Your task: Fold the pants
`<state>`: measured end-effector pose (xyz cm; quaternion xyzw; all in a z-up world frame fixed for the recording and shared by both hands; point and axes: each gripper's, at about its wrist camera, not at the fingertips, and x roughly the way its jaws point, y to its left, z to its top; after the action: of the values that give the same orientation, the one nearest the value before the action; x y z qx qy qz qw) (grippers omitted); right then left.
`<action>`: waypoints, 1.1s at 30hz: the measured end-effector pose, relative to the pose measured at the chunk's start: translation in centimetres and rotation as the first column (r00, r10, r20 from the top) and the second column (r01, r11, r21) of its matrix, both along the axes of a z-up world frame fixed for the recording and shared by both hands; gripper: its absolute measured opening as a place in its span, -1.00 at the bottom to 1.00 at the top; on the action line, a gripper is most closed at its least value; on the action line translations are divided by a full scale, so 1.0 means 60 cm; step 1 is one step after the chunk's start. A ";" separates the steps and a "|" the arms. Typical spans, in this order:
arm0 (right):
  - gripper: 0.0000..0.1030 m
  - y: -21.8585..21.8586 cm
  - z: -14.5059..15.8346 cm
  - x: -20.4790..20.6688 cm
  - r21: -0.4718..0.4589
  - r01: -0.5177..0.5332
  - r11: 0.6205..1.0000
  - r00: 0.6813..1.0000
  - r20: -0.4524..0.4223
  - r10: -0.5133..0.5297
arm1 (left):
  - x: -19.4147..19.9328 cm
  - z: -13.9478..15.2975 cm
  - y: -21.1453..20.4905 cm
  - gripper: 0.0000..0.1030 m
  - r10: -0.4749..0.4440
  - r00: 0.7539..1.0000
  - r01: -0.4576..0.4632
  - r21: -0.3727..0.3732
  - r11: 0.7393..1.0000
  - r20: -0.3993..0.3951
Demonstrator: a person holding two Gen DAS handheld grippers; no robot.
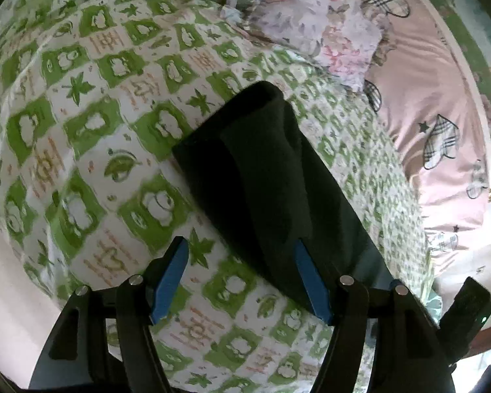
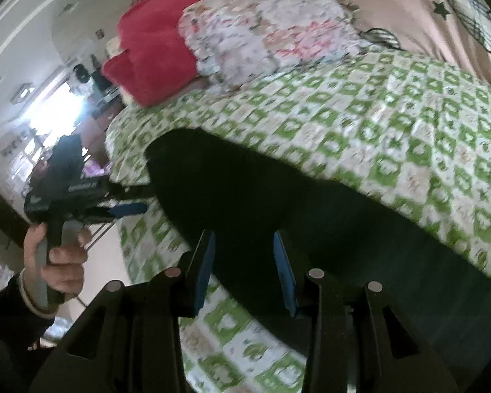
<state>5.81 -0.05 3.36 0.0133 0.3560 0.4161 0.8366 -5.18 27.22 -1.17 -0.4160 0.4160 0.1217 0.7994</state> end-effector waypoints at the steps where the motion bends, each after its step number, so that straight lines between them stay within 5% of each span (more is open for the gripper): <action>1: -0.25 -0.001 0.004 0.012 -0.006 0.022 1.000 1.000 0.005 -0.022 | 0.003 0.000 0.003 0.33 0.004 1.000 -0.004 -0.003 1.000 0.000; 9: -0.25 -0.021 0.005 0.165 0.086 0.163 0.983 0.979 -0.135 -0.151 | 0.026 -0.009 0.029 0.34 0.028 0.998 -0.027 0.015 1.000 -0.056; 18: -0.25 0.053 -0.076 0.206 -0.177 0.007 0.984 0.984 -0.172 -0.038 | 0.048 -0.031 0.029 0.34 0.015 0.998 -0.011 0.065 0.998 -0.063; 23: -0.29 0.062 -0.082 0.215 -0.184 -0.026 0.983 0.987 -0.161 -0.004 | 0.071 -0.032 0.021 0.27 -0.007 0.998 0.014 0.134 0.991 -0.056; 28: -0.72 0.079 -0.071 0.207 -0.254 -0.083 0.964 0.993 -0.106 0.058 | 0.080 -0.034 0.024 -0.57 -0.017 1.000 0.018 0.165 0.986 -0.004; 33: -0.84 0.046 -0.006 0.176 -0.209 -0.012 0.978 0.999 0.041 0.021 | 0.050 0.021 0.025 -0.65 -0.062 0.988 0.038 0.164 0.986 0.143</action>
<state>16.40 2.70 3.02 -0.0865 0.3800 0.3836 0.8373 -2.17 28.73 0.06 -0.3473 0.3547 0.1037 0.8619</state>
